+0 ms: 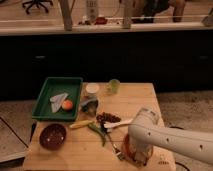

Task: Wipe red bowl with eraser

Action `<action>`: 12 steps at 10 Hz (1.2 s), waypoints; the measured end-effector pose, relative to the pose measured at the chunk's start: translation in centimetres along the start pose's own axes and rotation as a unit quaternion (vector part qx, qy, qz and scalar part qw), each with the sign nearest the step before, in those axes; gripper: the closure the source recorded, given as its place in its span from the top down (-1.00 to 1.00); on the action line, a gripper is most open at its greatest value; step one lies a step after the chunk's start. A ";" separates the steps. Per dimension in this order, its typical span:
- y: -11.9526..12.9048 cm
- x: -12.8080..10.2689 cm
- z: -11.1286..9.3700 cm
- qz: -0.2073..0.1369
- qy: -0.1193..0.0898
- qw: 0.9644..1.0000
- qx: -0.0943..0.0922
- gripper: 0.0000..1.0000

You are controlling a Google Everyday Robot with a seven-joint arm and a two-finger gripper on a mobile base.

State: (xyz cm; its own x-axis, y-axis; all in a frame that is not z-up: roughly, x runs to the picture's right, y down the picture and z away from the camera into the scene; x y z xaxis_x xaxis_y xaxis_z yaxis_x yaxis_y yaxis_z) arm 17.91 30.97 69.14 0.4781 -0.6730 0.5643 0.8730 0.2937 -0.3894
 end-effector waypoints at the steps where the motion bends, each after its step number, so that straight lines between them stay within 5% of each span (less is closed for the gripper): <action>1: 0.6 0.6 0.1 0.011 0.003 1.000 -0.001 -1.00; 7: -1.2 5.2 -1.4 0.044 0.032 0.998 0.008 -1.00; 12: -6.0 2.3 -2.1 -0.031 0.029 0.999 0.013 -1.00</action>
State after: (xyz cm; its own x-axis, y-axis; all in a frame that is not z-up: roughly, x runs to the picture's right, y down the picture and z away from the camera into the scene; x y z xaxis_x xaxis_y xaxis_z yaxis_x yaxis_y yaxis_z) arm 13.61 26.28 71.26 0.4175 -0.7285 0.5430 0.9032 0.2672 -0.3360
